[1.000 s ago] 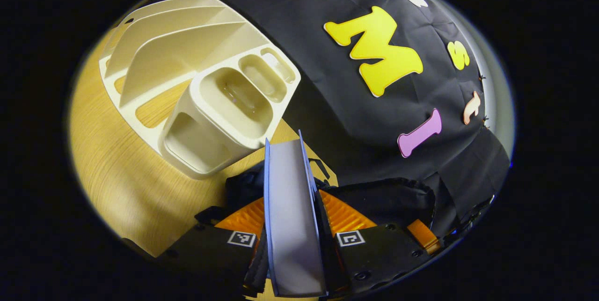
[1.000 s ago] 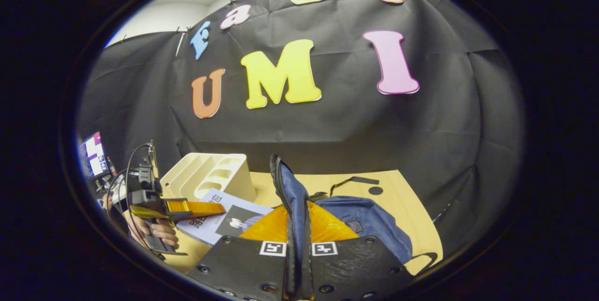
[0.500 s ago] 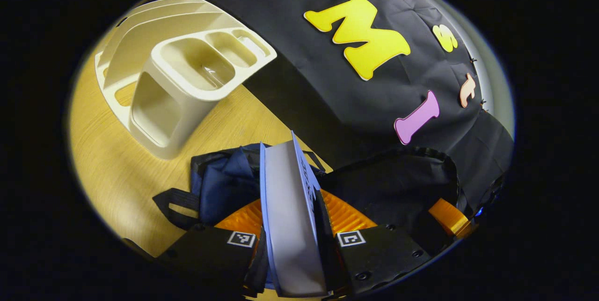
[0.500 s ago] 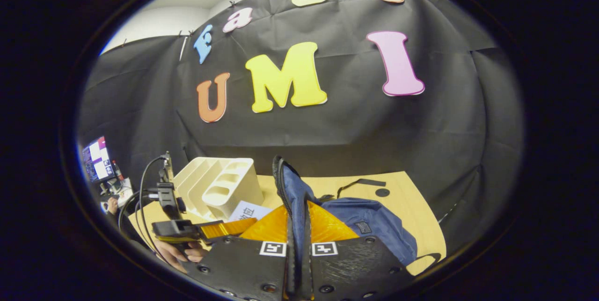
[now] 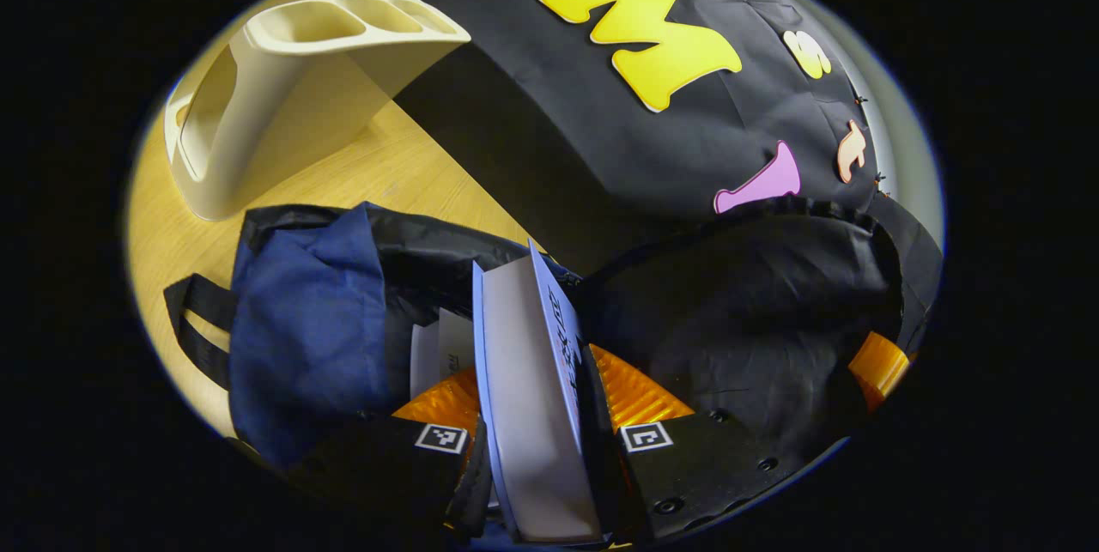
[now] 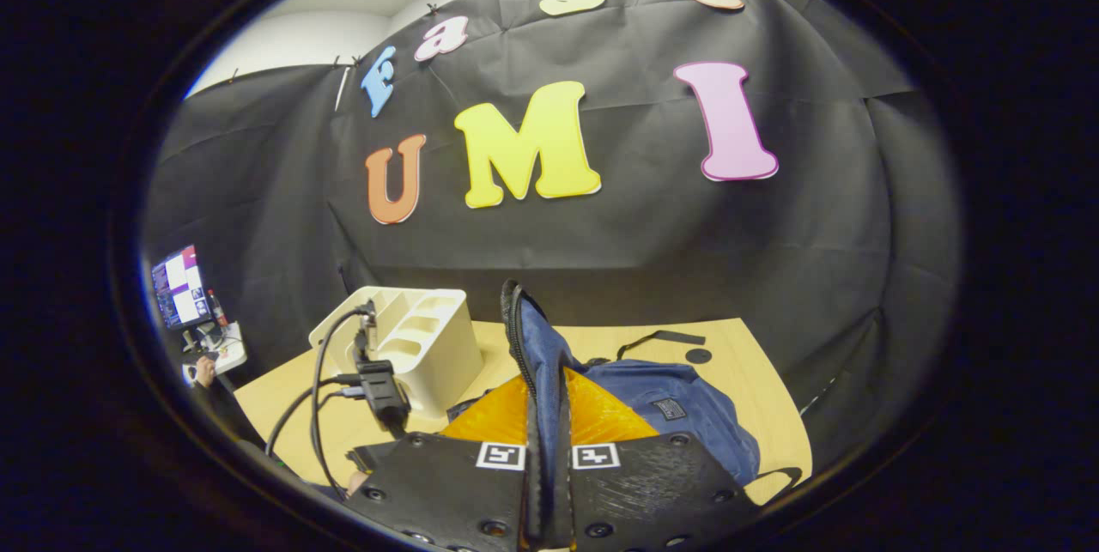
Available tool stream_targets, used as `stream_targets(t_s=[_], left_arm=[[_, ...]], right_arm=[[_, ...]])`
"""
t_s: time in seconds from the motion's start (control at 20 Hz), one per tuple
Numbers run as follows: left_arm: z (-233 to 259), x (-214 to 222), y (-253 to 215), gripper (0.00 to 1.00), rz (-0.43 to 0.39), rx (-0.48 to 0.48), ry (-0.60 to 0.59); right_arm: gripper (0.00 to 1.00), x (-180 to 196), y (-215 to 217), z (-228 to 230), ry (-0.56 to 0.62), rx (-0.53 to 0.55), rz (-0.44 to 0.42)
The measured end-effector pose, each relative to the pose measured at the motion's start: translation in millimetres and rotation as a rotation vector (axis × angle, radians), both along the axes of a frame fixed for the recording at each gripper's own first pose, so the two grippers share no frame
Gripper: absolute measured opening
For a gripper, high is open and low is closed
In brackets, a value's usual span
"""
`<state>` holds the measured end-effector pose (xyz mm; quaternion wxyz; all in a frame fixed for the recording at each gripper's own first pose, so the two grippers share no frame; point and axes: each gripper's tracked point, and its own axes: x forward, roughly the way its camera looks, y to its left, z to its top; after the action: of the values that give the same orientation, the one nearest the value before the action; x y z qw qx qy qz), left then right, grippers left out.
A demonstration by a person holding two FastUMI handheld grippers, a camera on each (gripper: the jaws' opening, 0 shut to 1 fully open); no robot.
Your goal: Open the schoolbag, grab two books from the bookshelf and put them into the schoolbag.
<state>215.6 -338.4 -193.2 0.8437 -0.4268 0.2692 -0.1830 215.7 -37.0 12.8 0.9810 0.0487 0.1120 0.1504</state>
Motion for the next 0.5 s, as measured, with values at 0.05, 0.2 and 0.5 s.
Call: stream_targets(t_s=[0.05,0.2,0.5], left_arm=[[-1,1,-6,0.51,0.000,-0.007,-0.001],[-7,5,-16,0.51,0.031,-0.038,-0.001],[-14,10,-6,0.77,0.052,0.102,-0.008]], right_arm=[[0.05,0,-2,0,-0.002,0.003,0.001],[0.05,6,-16,3,-0.015,0.026,-0.028],[0.05,11,-31,-8,0.011,0.035,-0.063]])
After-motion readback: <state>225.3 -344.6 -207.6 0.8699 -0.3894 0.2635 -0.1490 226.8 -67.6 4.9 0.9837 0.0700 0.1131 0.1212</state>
